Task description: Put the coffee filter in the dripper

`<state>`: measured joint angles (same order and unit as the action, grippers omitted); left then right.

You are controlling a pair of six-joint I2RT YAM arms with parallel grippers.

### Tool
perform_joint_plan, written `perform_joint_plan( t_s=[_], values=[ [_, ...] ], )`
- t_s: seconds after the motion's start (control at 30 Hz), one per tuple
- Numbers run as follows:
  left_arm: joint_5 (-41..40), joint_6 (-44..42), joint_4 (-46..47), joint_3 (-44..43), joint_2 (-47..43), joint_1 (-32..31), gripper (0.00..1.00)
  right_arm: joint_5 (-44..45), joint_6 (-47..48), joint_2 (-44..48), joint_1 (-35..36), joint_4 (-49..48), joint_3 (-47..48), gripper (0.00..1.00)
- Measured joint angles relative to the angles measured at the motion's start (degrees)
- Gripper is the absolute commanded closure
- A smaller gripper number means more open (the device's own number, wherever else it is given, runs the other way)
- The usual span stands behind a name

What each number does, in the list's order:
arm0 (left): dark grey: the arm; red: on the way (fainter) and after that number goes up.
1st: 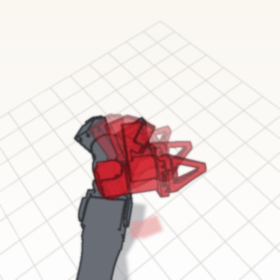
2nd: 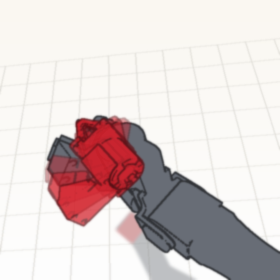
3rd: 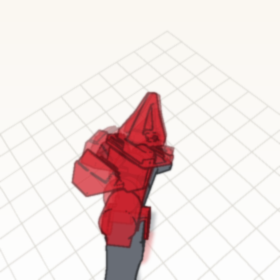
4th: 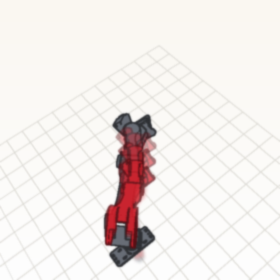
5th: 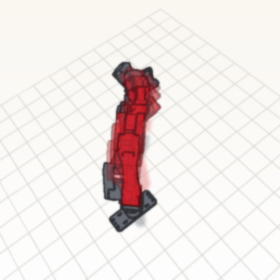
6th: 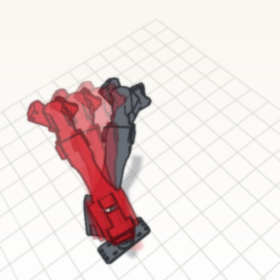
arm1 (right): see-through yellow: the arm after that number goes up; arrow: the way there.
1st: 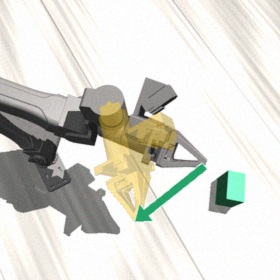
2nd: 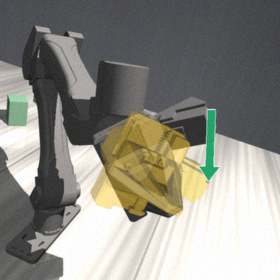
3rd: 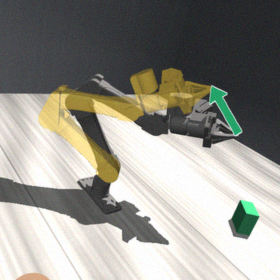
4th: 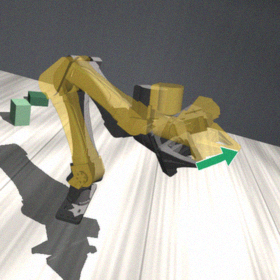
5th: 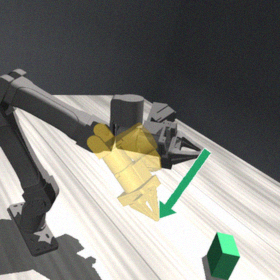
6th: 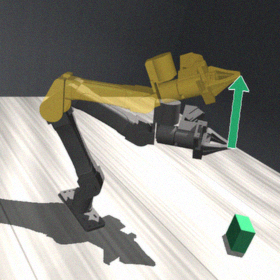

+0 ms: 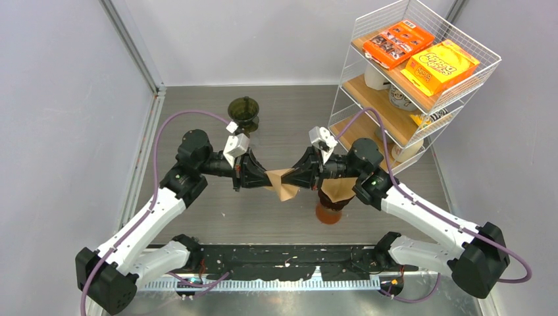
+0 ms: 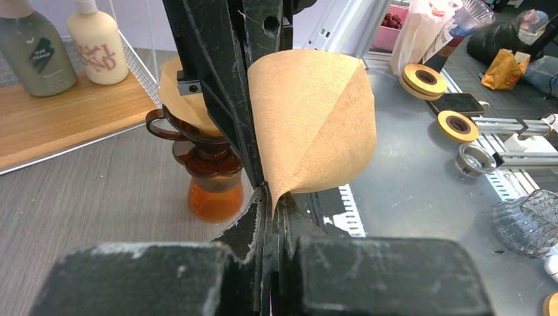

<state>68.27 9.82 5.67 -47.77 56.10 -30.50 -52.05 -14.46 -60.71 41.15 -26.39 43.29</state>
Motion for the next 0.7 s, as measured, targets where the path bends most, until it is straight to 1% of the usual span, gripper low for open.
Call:
perform_joint_plan(
  t_s=[0.17,0.2,0.23,0.3,0.37,0.47,0.53,0.7],
  values=[
    [0.04,0.00,0.13,0.00,-0.22,-0.09,1.00,0.33,0.31,0.50,0.04,0.50,0.02,0.94],
    [0.07,-0.02,0.15,0.02,-0.24,-0.11,1.00,0.31,0.33,0.59,0.07,0.61,0.02,0.92],
    [0.07,-0.02,0.15,0.02,-0.24,-0.13,1.00,0.28,0.33,0.74,0.07,0.76,0.02,0.87],
    [0.26,-0.02,0.33,0.02,-0.24,-0.20,1.00,0.20,0.31,0.94,0.07,0.94,0.02,0.80],
    [0.83,-0.13,0.33,0.02,-0.26,-0.24,1.00,-0.02,0.26,1.25,0.09,1.05,0.02,0.76],
    [1.81,-0.79,0.37,0.09,-0.39,-0.24,1.00,0.50,0.37,2.03,0.09,1.40,0.04,0.74],
    [2.21,-1.29,0.48,0.33,-0.52,-0.24,1.00,1.20,0.59,2.78,0.09,1.66,0.13,0.75],
    [2.97,-1.77,0.50,0.50,-0.55,-0.26,1.00,1.88,0.85,3.48,0.09,1.92,0.44,0.91]
  ],
)
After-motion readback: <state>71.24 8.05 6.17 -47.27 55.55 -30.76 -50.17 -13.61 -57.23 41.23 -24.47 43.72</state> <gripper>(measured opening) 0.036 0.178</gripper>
